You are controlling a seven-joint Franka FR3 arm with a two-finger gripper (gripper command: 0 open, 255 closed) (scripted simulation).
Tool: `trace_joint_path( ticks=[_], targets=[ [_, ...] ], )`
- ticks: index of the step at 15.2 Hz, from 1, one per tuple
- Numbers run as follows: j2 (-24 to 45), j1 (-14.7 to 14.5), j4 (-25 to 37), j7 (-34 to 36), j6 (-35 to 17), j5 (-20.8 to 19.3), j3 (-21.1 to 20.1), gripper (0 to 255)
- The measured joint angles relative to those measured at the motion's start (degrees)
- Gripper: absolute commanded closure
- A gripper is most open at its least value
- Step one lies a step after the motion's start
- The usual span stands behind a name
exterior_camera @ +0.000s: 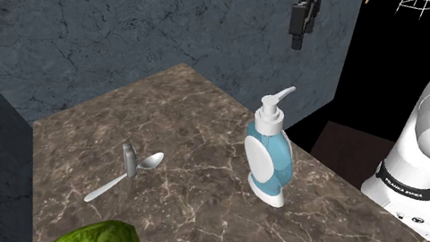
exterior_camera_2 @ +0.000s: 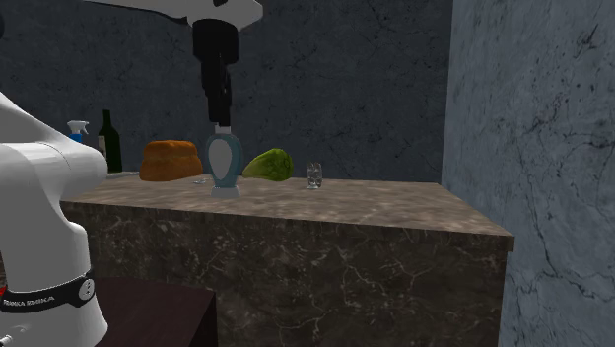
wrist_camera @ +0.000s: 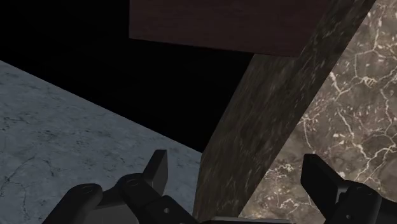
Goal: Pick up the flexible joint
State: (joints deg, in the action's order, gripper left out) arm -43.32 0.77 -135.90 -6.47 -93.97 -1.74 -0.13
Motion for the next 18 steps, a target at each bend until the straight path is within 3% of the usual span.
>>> trace_joint_path(
  ticks=[5, 18],
  targets=[
    [2.1, -1.0, 0.0, 4.1, -1.7, 3.0, -2.6, 0],
    [19.2, -4.8, 7.3, 21.5, -12.2, 13.2, -13.8, 0]
  ],
)
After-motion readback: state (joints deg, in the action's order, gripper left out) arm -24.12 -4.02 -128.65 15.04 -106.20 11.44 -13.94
